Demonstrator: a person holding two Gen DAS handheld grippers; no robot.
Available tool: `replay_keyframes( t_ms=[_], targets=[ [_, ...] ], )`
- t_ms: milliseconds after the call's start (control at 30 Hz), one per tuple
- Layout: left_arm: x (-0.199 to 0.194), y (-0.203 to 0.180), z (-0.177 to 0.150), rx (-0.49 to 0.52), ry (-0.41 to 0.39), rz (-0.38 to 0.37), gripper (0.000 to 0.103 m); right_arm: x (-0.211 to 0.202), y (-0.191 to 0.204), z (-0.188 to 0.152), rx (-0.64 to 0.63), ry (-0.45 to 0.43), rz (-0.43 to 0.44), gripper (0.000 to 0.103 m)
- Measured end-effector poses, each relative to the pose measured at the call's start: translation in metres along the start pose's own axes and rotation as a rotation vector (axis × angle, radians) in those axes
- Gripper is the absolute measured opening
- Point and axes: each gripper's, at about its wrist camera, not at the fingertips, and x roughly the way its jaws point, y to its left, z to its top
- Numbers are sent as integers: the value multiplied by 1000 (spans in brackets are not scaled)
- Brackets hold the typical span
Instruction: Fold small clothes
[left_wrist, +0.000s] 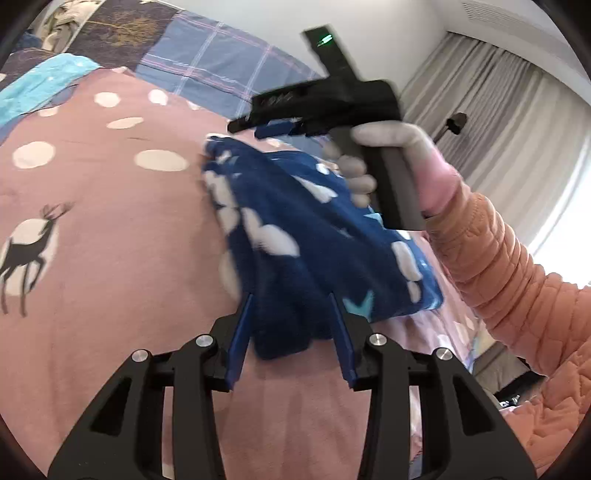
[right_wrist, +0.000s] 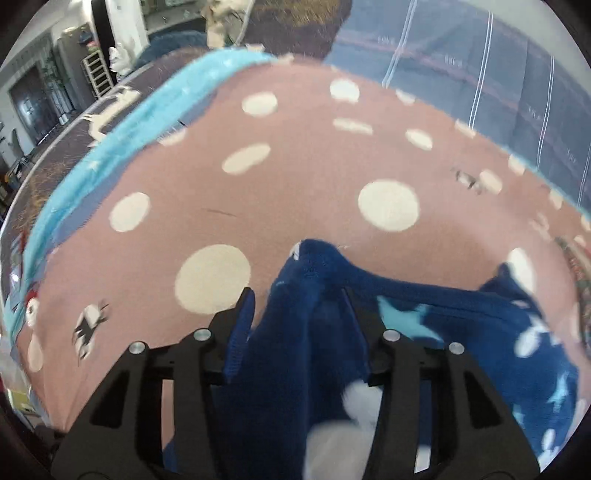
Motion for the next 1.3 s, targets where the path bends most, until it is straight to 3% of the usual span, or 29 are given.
replay_keyframes(
  t_ms=[67,100,133,233,300,433,567,667,700,800,900,967,1000,1067,1100,1133,1200,1300],
  targets=[
    [10,-2,0,2,20,5,40,-16,3,-6,-24,-15,9,49],
    [20,1,-1,0,52,45,36,-23,6,-9,-40,-22,19,49],
    [28,7,-2,-22,85,76,19,-26,11,-15,-55,-20,33,45],
    [29,24,-4,-150,108,39,16,-7,28,-33,-113,67,100,28],
    [27,21,-8,-140,110,59,15,21,37,-47,-139,121,60,27],
    [25,12,-13,-112,107,109,15,36,37,-46,-124,47,113,35],
    [16,7,-14,-96,86,120,15,1,21,-52,-45,-26,155,34],
    [3,5,-9,-99,54,124,15,-45,5,-72,-39,-123,135,41],
    [0,6,-5,-95,39,129,15,-65,-2,-87,-45,-158,114,47],
    [-10,5,6,-99,-16,130,18,-95,-19,-128,-44,-187,35,52],
    [-8,-3,21,-101,-59,97,18,-111,-51,-166,76,-197,6,52],
    [2,-20,31,-55,-72,71,18,-118,-90,-195,248,-198,3,51],
    [8,-29,34,-22,-72,61,18,-118,-106,-209,335,-185,8,46],
    [32,-42,37,45,-20,109,18,-104,-135,-245,483,-136,100,41],
    [56,-42,33,68,57,172,18,-99,-138,-253,499,-144,135,40],
    [80,-33,24,42,135,207,19,-96,-142,-265,497,-206,171,40],
    [86,-28,16,38,94,200,19,-96,-139,-269,480,-234,157,40],
    [78,-28,18,14,104,202,19,-96,-127,-266,456,-259,107,46]
  ],
)
